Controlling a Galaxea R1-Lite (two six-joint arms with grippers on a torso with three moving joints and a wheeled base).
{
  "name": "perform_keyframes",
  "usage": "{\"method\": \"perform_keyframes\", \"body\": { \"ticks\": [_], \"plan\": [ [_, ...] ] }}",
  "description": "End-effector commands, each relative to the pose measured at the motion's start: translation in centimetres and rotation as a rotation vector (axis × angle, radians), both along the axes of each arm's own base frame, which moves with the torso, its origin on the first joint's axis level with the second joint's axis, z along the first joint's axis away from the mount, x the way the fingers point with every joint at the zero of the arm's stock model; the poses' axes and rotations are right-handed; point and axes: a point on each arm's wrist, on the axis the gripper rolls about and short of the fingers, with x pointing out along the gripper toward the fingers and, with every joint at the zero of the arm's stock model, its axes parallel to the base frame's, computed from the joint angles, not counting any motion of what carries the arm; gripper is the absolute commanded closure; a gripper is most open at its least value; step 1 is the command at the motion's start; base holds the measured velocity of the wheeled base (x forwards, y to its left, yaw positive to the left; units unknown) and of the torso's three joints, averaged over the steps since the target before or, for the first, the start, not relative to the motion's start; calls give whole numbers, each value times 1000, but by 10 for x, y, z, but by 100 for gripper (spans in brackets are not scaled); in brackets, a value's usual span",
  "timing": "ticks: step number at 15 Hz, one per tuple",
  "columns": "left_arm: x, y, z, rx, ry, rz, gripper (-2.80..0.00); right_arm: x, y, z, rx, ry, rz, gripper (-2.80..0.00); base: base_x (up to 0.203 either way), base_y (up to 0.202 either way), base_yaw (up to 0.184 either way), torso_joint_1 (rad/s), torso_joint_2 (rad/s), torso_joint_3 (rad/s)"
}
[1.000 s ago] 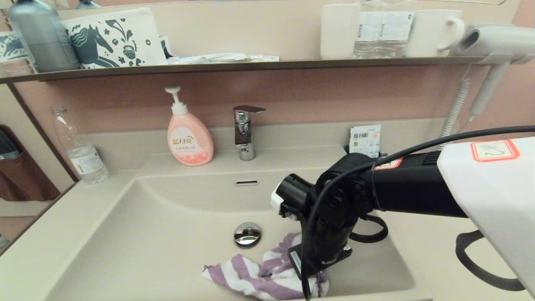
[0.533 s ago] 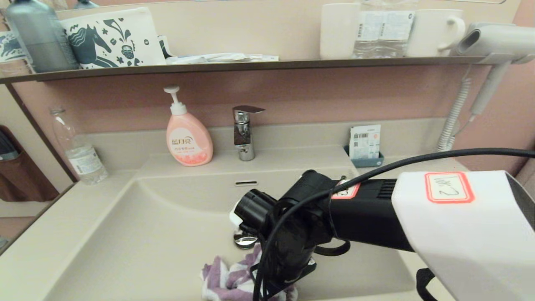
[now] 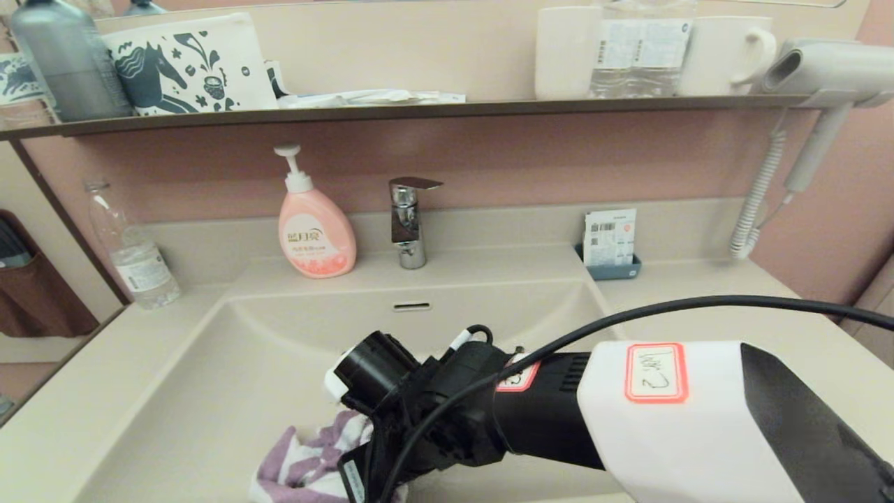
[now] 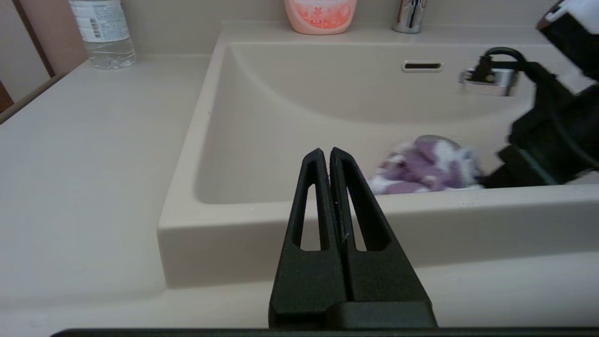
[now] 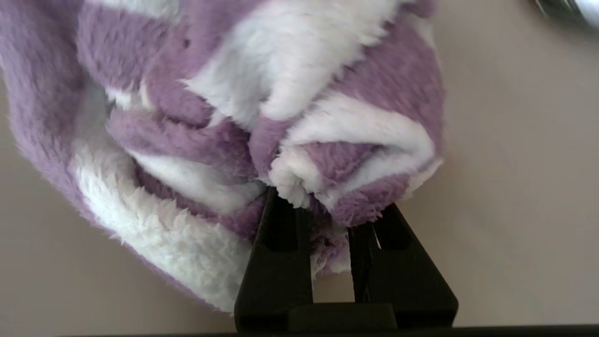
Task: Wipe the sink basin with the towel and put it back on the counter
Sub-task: Wipe the sink
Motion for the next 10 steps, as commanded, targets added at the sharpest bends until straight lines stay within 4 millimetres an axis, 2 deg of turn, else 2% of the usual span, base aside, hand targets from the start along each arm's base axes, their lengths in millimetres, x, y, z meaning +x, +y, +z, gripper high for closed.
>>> {"method": "perform_keyframes", "body": {
  "ticks": [1, 3, 6, 10],
  "plan": [
    [0, 0, 0, -1, -1, 0, 0, 7, 10, -13, 57, -37, -7, 0, 0, 0, 0, 0, 0, 0],
    [0, 0, 0, -1, -1, 0, 0, 14, 18, -16, 133, -81, -12, 0, 0, 0, 0, 0, 0, 0],
    [0, 0, 0, -1, -1, 0, 0, 37, 24, -15, 289, -183, -48, 0, 0, 0, 0, 0, 0, 0],
    [0, 0, 0, -1, -1, 0, 0, 67, 8, -18, 300, -215, -109, 0, 0, 0, 0, 0, 0, 0]
  ]
}}
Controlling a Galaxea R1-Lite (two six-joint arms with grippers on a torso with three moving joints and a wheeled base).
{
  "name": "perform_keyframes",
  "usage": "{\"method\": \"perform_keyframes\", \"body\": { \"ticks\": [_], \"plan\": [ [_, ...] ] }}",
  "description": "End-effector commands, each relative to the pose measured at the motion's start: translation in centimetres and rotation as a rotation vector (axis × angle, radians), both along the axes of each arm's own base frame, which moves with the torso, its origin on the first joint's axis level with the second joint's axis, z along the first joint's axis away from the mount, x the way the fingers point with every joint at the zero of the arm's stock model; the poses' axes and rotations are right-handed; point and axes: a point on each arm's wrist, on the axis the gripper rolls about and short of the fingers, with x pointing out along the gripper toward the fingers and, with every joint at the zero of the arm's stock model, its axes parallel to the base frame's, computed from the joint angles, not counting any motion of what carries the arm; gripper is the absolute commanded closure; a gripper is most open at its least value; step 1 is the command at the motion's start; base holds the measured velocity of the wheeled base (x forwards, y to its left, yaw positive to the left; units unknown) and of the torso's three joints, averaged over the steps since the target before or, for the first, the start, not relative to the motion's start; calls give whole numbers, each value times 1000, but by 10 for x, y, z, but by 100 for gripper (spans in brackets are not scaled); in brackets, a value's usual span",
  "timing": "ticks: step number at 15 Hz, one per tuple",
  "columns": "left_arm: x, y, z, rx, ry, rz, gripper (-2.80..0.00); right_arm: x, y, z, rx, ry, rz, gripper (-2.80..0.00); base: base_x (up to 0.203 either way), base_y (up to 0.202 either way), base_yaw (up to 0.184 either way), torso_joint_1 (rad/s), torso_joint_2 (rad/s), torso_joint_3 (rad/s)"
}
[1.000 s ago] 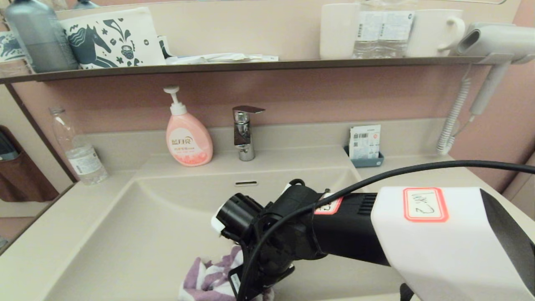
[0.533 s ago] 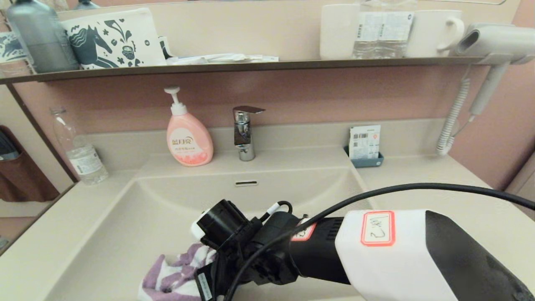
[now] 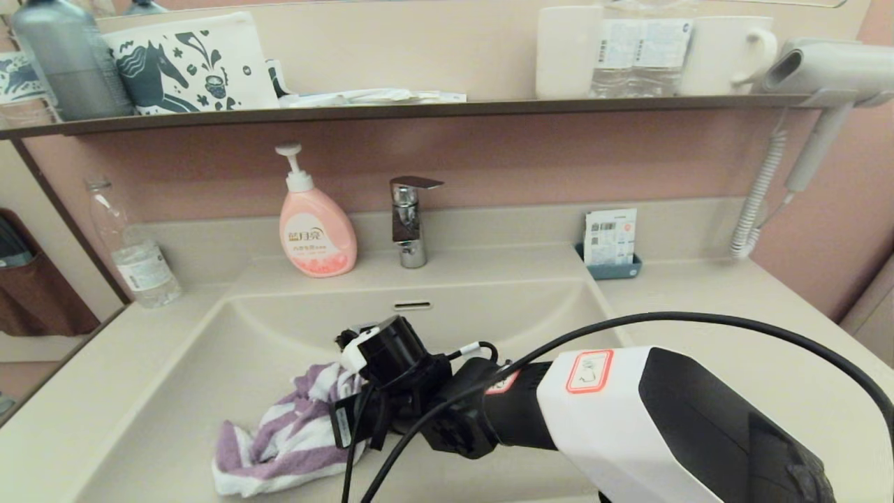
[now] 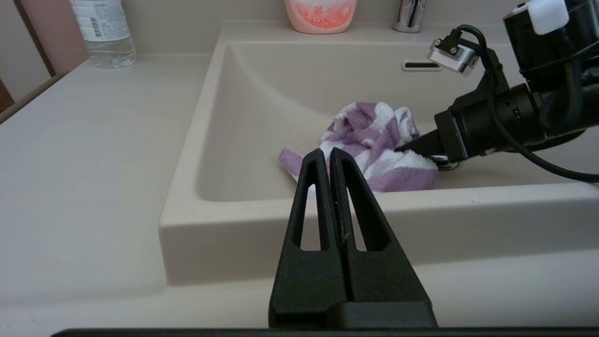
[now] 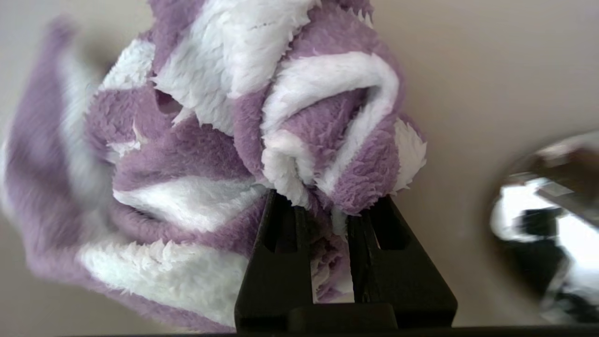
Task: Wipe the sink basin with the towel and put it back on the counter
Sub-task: Wipe the sink
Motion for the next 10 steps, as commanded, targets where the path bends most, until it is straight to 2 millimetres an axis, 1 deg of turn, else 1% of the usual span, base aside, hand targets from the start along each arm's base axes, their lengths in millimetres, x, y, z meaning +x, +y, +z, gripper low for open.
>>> {"method": "perform_keyframes", "body": {
  "ticks": [1, 3, 5, 7, 10],
  "plan": [
    [0, 0, 0, -1, -1, 0, 0, 16, -10, -3, -7, -8, -37, 0, 0, 0, 0, 0, 0, 0],
    [0, 0, 0, -1, -1, 0, 0, 30, -21, -1, -15, -38, -85, 0, 0, 0, 0, 0, 0, 0],
    [0, 0, 0, -1, -1, 0, 0, 41, -32, 10, -10, -60, -132, 0, 0, 0, 0, 0, 0, 0],
    [0, 0, 0, -1, -1, 0, 0, 48, -43, 17, -27, -73, -181, 0, 0, 0, 0, 0, 0, 0],
    [0, 0, 0, -1, -1, 0, 0, 52, -64, 22, -144, -32, -257, 0, 0, 0, 0, 0, 0, 0]
  ]
}}
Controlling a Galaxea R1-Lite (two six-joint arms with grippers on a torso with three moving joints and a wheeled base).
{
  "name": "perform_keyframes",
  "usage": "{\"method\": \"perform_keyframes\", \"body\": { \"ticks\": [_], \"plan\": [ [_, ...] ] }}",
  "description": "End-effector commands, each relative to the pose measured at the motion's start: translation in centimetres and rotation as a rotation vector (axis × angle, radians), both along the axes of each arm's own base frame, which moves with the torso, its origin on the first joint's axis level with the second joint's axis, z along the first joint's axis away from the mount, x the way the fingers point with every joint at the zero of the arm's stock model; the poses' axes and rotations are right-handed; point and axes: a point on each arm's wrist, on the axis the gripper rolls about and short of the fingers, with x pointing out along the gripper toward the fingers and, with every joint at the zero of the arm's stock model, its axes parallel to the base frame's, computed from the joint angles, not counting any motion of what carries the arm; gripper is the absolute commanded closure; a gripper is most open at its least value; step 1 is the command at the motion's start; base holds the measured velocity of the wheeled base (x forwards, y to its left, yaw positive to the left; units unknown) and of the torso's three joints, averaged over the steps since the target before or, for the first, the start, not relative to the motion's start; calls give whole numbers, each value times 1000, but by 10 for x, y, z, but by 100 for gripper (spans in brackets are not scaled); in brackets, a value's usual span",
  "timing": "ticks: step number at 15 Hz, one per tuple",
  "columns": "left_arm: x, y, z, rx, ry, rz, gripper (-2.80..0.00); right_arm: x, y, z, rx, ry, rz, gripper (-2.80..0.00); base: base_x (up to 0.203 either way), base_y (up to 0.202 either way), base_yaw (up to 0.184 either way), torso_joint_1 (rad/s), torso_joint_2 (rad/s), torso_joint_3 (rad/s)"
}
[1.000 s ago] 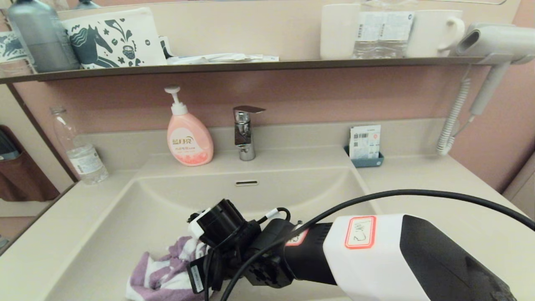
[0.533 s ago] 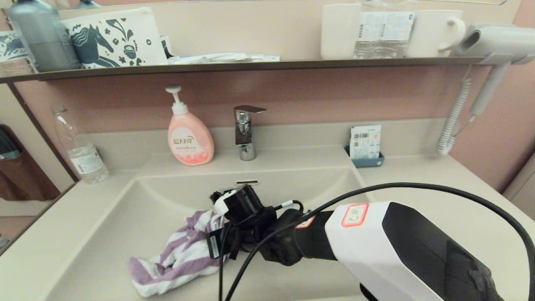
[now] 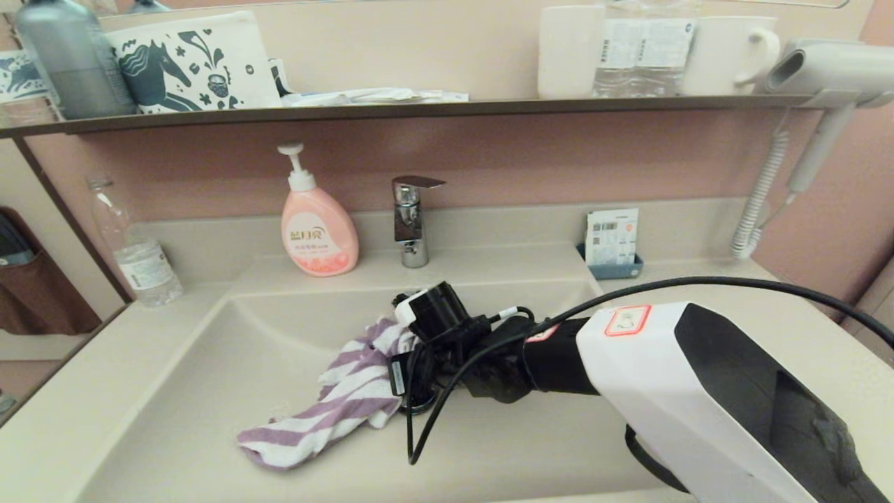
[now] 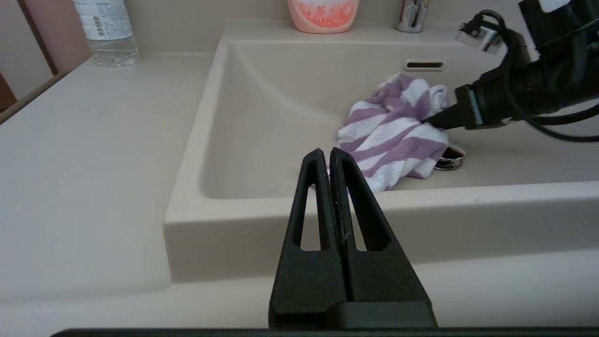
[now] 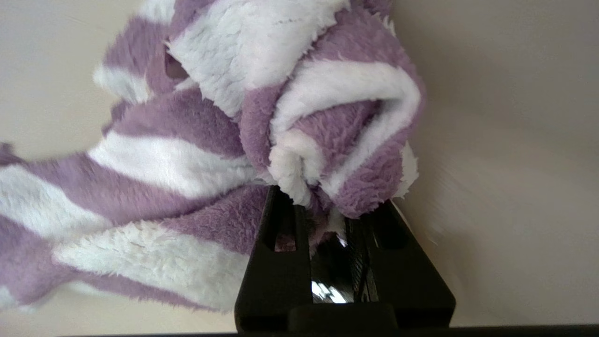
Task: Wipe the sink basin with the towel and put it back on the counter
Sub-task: Wipe the sink
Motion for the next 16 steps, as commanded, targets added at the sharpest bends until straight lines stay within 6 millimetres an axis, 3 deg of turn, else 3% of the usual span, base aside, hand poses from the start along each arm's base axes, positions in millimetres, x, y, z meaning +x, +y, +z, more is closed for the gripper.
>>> {"method": "perform_keyframes", "body": {
  "ticks": [1, 6, 9, 11, 16],
  "plan": [
    [0, 0, 0, 0, 0, 0, 0, 1, -15, 12, -54, 33, -39, 0, 0, 0, 0, 0, 0, 0],
    [0, 0, 0, 0, 0, 0, 0, -6, -68, 34, -245, 149, -157, 0, 0, 0, 0, 0, 0, 0],
    [0, 0, 0, 0, 0, 0, 0, -38, -96, 45, -461, 336, -151, 0, 0, 0, 0, 0, 0, 0],
    [0, 0, 0, 0, 0, 0, 0, -66, -111, 67, -548, 424, -154, 0, 0, 0, 0, 0, 0, 0],
    [0, 0, 0, 0, 0, 0, 0, -123, -139, 129, -508, 406, -133, 0, 0, 0, 0, 0, 0, 0]
  ]
}}
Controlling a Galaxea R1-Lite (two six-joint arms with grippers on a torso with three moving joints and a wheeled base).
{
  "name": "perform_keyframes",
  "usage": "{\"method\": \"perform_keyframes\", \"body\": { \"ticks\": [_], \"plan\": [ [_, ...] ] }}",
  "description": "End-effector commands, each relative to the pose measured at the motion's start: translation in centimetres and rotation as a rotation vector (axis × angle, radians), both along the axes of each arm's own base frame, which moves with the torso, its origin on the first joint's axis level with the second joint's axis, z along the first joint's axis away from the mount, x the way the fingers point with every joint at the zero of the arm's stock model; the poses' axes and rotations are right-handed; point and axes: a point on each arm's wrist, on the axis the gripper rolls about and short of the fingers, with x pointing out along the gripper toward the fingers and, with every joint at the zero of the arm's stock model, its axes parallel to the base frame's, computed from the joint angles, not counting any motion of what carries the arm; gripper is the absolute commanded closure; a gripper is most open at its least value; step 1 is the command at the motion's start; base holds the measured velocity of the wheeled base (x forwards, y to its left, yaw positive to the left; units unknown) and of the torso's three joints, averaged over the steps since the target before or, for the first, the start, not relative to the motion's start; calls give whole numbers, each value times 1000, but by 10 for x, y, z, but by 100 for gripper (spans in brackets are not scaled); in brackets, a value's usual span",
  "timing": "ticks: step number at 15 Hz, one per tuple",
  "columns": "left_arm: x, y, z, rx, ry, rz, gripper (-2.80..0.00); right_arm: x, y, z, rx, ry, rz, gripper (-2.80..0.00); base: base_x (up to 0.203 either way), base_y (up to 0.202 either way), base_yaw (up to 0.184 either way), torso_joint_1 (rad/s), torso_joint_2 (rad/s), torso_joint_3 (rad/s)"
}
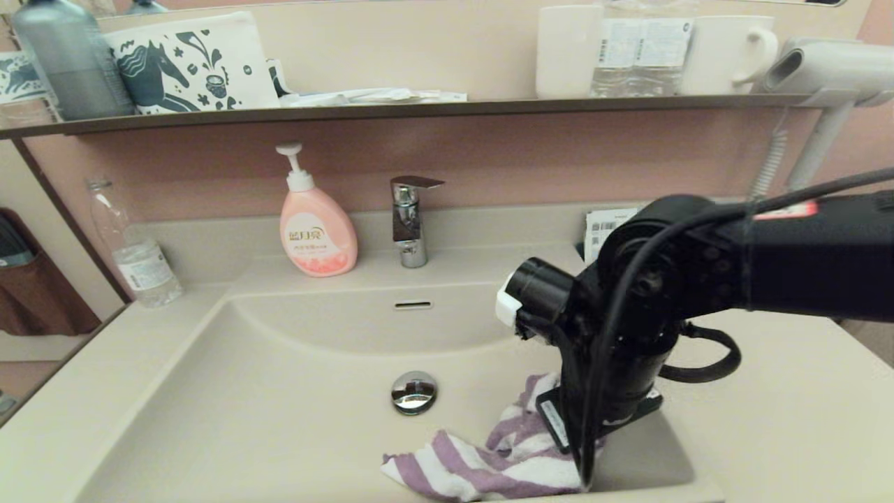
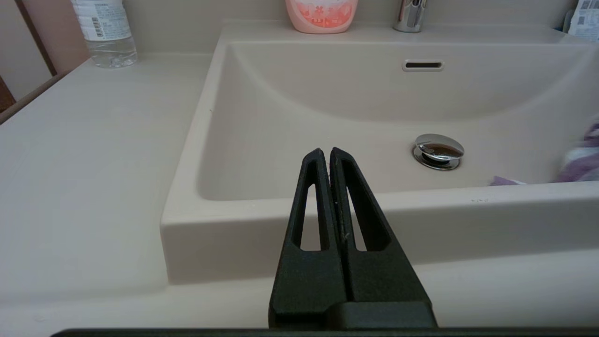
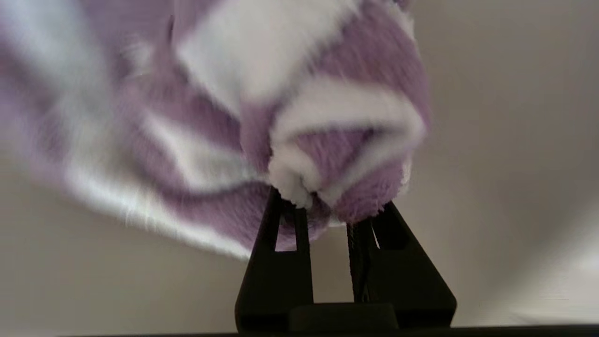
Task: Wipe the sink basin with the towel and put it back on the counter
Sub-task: Wipe the sink
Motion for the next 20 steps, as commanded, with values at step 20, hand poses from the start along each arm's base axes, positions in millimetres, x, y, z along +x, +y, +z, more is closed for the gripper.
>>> {"method": "perform_keyframes", "body": {
  "ticks": [20],
  "plan": [
    [0, 0, 0, -1, -1, 0, 0, 132, 67, 15, 754, -939, -48, 0, 0, 0, 0, 0, 0, 0]
  ]
}}
